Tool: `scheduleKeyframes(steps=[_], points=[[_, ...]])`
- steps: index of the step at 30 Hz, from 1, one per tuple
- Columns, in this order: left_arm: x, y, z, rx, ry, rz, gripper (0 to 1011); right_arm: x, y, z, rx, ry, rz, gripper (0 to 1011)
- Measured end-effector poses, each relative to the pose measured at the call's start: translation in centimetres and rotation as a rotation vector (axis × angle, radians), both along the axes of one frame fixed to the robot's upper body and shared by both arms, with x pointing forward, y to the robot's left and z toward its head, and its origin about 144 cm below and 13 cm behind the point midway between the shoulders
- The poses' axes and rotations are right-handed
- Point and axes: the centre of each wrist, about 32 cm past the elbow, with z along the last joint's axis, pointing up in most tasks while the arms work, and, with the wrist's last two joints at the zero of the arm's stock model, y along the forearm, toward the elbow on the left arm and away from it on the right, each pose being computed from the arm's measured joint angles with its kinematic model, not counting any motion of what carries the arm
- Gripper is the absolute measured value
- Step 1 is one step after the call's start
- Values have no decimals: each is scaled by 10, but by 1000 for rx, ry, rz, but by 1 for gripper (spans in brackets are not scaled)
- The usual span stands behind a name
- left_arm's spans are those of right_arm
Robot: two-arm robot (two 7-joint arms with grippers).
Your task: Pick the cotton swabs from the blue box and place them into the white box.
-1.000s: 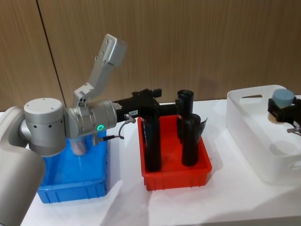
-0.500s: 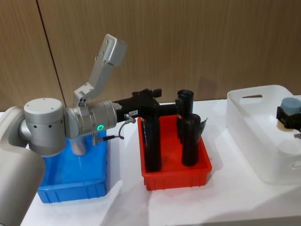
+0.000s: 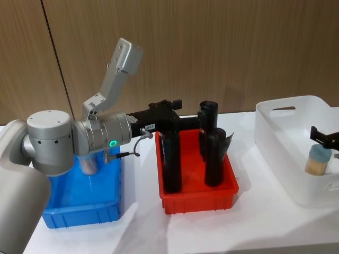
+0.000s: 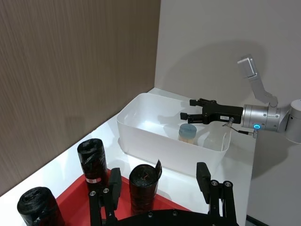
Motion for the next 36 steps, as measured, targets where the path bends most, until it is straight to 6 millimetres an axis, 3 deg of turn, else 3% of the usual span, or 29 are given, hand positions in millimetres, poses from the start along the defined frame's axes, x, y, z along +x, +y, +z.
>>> scheduleKeyframes(steps=[24, 36], points=[[0, 0, 0, 0, 0, 0, 1004, -3, -4, -1, -2, -46, 5, 1002], [0, 0, 0, 0, 0, 0, 1004, -25, 8, 12, -30, -172, 6, 1002]])
